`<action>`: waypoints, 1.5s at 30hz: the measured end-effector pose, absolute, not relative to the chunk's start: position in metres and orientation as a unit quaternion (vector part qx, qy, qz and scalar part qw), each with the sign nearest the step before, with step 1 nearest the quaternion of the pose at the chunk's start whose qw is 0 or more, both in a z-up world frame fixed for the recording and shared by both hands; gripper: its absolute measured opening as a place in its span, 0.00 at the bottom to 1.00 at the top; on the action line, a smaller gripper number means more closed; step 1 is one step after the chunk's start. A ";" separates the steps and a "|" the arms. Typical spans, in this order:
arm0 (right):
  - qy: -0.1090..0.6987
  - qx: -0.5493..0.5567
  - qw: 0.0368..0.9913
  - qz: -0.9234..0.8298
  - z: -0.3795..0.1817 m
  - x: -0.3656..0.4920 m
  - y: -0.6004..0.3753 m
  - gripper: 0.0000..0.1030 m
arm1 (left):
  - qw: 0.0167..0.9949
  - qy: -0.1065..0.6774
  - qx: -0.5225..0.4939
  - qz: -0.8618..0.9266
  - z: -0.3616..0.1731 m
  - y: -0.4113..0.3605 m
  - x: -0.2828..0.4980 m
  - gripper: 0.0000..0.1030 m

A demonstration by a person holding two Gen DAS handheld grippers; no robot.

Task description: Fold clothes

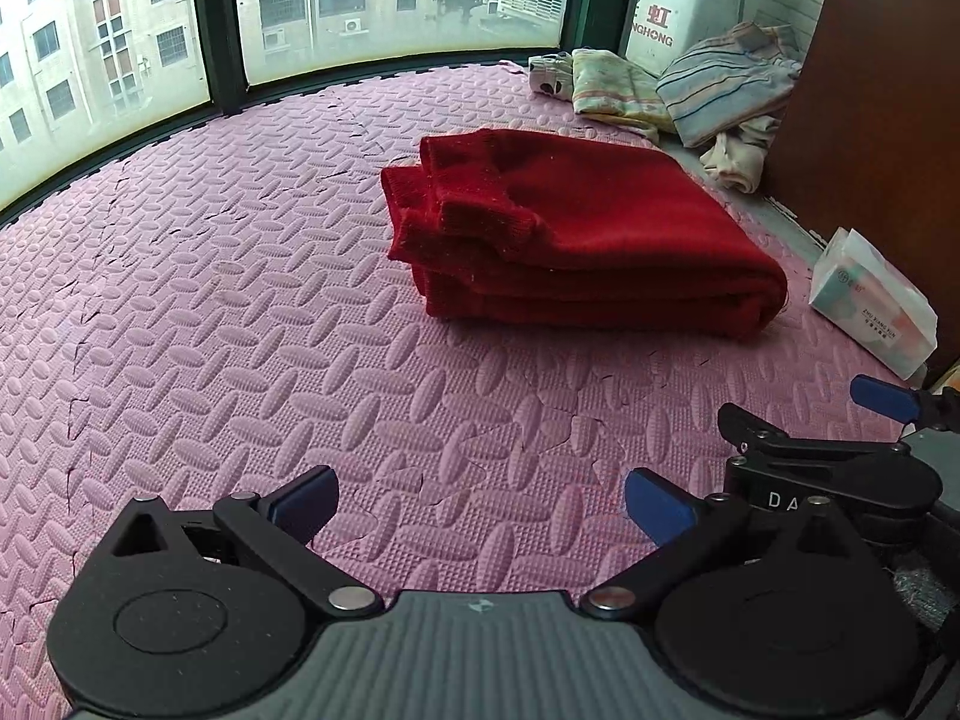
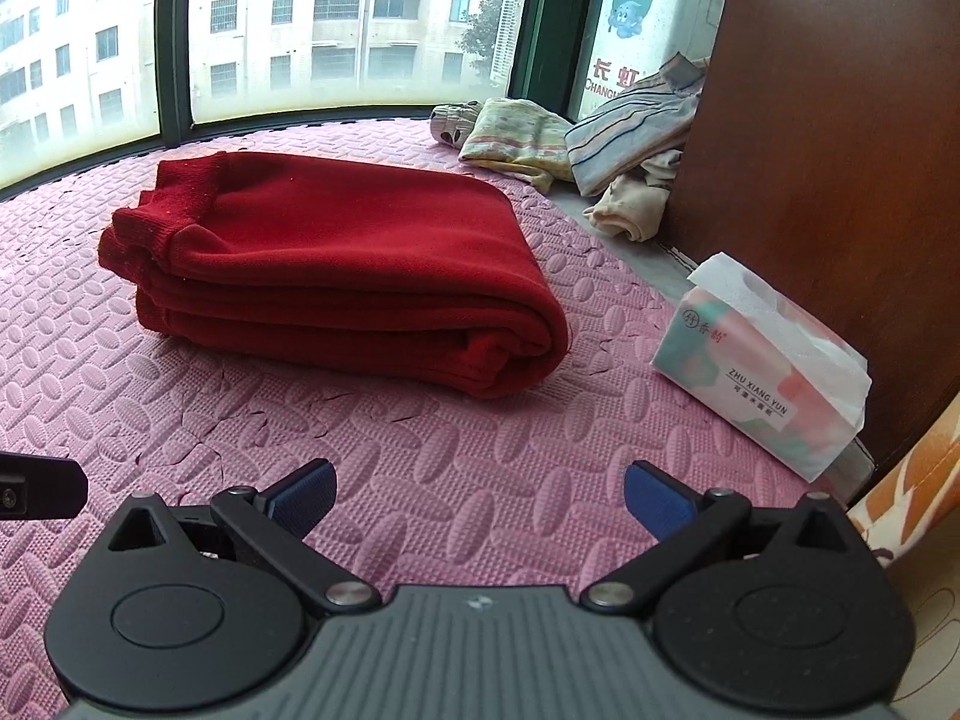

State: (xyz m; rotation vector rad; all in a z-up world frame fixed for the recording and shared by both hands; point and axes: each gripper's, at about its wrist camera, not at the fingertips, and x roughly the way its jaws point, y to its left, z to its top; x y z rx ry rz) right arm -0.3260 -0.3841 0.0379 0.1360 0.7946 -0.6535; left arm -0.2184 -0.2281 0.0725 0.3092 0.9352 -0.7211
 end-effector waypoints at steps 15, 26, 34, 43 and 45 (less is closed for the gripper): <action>0.375 0.052 0.863 -0.334 0.047 -0.322 -0.396 1.00 | 0.820 0.434 0.154 -0.338 0.077 -0.243 -0.216 1.00; 0.373 0.054 0.861 -0.341 0.051 -0.322 -0.403 1.00 | 0.825 0.420 0.160 -0.342 0.084 -0.250 -0.220 1.00; 0.372 0.056 0.861 -0.343 0.053 -0.320 -0.406 1.00 | 0.829 0.410 0.161 -0.343 0.089 -0.254 -0.219 1.00; 0.371 0.057 0.861 -0.343 0.054 -0.315 -0.409 1.00 | 0.834 0.399 0.165 -0.343 0.093 -0.257 -0.217 1.00; 0.370 0.057 0.861 -0.343 0.054 -0.315 -0.409 1.00 | 0.835 0.396 0.166 -0.343 0.094 -0.258 -0.217 1.00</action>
